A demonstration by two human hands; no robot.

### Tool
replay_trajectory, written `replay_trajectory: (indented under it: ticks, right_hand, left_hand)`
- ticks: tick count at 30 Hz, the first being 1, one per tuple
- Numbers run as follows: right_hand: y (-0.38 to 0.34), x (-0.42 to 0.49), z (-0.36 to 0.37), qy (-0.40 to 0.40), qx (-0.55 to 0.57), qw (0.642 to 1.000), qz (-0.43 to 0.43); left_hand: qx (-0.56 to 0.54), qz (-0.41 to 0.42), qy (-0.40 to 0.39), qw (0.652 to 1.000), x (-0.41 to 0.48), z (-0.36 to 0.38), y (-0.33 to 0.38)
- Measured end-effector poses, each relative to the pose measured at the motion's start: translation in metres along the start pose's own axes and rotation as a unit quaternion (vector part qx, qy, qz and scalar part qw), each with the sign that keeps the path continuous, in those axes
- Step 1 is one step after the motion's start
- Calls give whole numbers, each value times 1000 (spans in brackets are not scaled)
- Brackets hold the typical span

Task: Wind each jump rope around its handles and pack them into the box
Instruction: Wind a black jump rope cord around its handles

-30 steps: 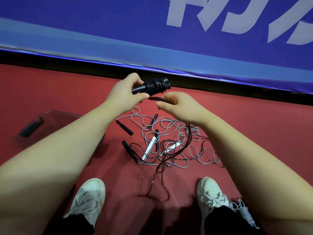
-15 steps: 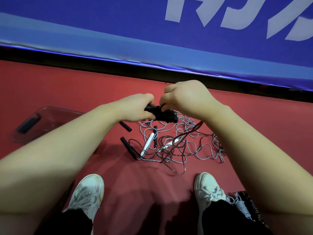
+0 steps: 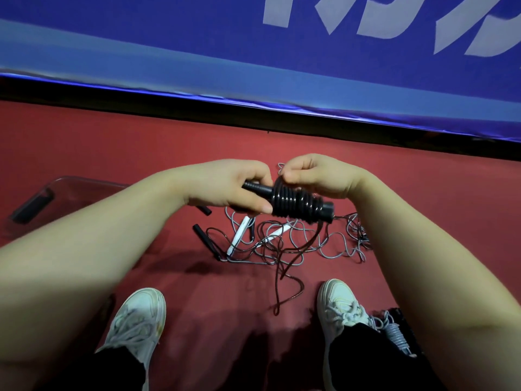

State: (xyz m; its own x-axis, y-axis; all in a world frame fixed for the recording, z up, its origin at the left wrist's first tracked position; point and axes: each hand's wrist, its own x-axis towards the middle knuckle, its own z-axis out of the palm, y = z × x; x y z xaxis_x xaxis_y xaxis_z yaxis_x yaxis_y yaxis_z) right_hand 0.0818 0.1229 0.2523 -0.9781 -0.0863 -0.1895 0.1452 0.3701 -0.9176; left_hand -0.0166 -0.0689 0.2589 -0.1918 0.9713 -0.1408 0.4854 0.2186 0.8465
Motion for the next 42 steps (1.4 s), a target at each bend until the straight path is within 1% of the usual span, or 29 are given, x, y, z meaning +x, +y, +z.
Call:
replay_trajectory:
  ticks: [3, 4, 6, 8, 9, 11, 13, 15, 17, 19, 21, 23, 25, 26, 29, 31, 33, 35, 36, 37, 38, 39, 40, 41, 42]
  right_hand:
    - [9, 2, -2, 60, 100, 993, -12]
    - [13, 5, -1, 68, 103, 992, -20]
    - [21, 12, 6, 83, 70, 993, -43]
    - [25, 19, 13, 125, 108, 985, -43]
    - [27, 21, 15, 151, 110, 981, -45]
    - [26, 26, 22, 184, 83, 978, -54]
    - [23, 28, 28, 213, 35, 975, -51]
    - [22, 31, 35, 239, -54, 968, -59]
    - [21, 33, 42, 230, -123, 963, -71]
    - [20, 36, 48, 207, -184, 958, -79]
    - [14, 39, 53, 195, -209, 956, -65]
    - [5, 41, 58, 195, -213, 956, -47]
    - [-4, 43, 63, 189, -212, 959, -24]
    - [-8, 43, 65, 189, -192, 963, -13]
    - [-16, 43, 70, 196, -70, 978, 19]
    - [-19, 42, 72, 169, -9, 985, 39]
    - [-22, 39, 73, 146, 30, 987, 58]
    - [-27, 35, 71, 142, 42, 986, 76]
    - [-30, 33, 69, 146, 21, 986, 83]
    - [-33, 31, 67, 151, -28, 984, 90]
    - [-37, 28, 66, 155, -112, 977, 97]
    - [-39, 27, 66, 159, -222, 957, 101]
    - [-41, 25, 67, 168, -335, 922, 99]
    - [-42, 25, 68, 188, -434, 876, 94]
    - [-44, 24, 68, 207, -508, 832, 84]
  left_hand:
    - [-73, 23, 39, 996, 0, -2, 6]
    - [-103, 28, 46, 993, 0, -2, 7]
    - [-179, 38, 60, 981, 0, -3, 8]
    - [-264, 55, 68, 961, -3, -7, 10]
    - [-298, 66, 68, 950, -5, -10, 11]
    - [-334, 67, 92, 936, -5, -15, 12]
    - [-348, 38, 170, 921, 0, -19, 8]
    - [-374, 7, 243, 895, 7, -22, 4]
    - [-395, -14, 279, 875, 11, -26, -1]
    - [-391, -30, 302, 869, 12, -28, -8]
    - [-382, -38, 330, 862, 11, -27, -12]
    - [-366, -38, 365, 855, 11, -25, -17]
    - [-321, -29, 389, 863, 10, -25, -23]
    - [-290, -24, 396, 871, 10, -25, -27]
    - [-196, -11, 398, 896, 6, -23, -33]
    - [-109, -12, 394, 913, 6, -21, -33]
    - [-33, -17, 399, 916, 5, -19, -31]
    - [17, -19, 403, 915, 6, -19, -29]
    - [49, -20, 401, 914, 5, -20, -29]
    - [86, -22, 398, 913, 5, -20, -29]
    - [120, -22, 393, 911, 6, -20, -29]
    - [148, -20, 387, 910, 6, -20, -30]
    - [169, -16, 378, 910, 6, -19, -32]
    - [188, -12, 364, 912, 6, -19, -33]
    - [207, -12, 346, 915, 7, -18, -34]
